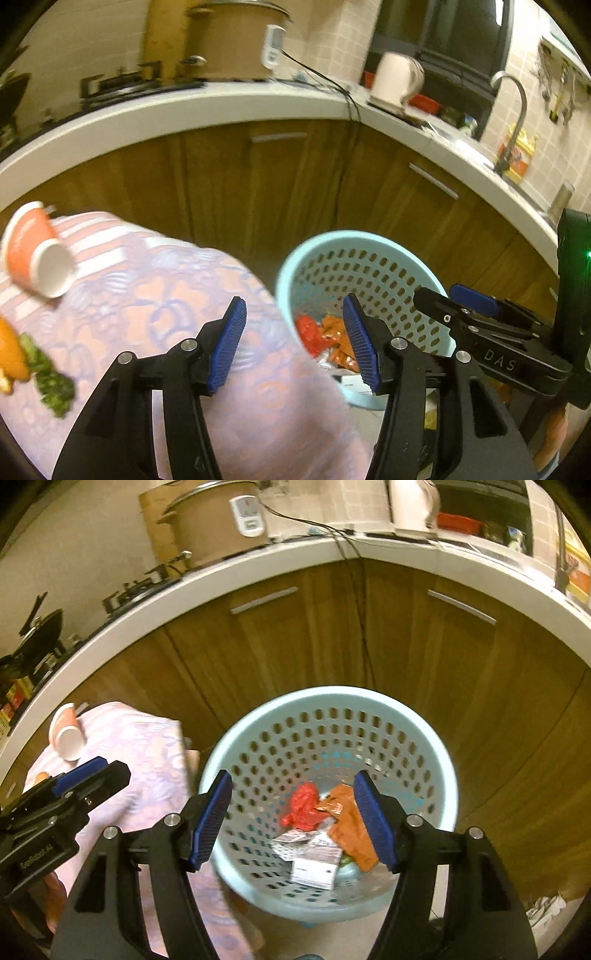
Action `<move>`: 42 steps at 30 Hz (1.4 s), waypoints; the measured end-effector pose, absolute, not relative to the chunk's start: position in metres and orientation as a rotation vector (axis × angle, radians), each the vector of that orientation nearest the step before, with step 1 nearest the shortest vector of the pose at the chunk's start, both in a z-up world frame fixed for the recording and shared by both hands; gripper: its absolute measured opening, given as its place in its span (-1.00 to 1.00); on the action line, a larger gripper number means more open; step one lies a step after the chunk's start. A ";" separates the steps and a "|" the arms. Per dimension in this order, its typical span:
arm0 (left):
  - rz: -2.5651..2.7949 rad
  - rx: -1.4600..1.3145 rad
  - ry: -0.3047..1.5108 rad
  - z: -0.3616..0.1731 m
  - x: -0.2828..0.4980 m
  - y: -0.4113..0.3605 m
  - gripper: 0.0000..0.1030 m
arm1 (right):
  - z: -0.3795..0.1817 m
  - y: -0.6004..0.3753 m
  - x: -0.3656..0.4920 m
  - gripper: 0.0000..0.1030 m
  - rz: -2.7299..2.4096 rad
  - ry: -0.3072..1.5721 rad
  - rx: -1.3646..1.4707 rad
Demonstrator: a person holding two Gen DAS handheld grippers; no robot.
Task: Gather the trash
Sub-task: 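Grasp an orange peel with the left gripper while the right grasps another peel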
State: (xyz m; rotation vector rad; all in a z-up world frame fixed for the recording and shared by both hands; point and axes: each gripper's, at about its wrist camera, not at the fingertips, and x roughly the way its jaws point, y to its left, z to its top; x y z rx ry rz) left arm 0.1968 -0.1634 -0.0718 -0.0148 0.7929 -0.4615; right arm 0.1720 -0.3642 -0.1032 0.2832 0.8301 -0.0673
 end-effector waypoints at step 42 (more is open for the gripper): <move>0.014 -0.308 0.891 -0.099 0.198 0.145 -0.81 | -0.070 -0.054 0.214 0.25 0.413 0.829 -0.005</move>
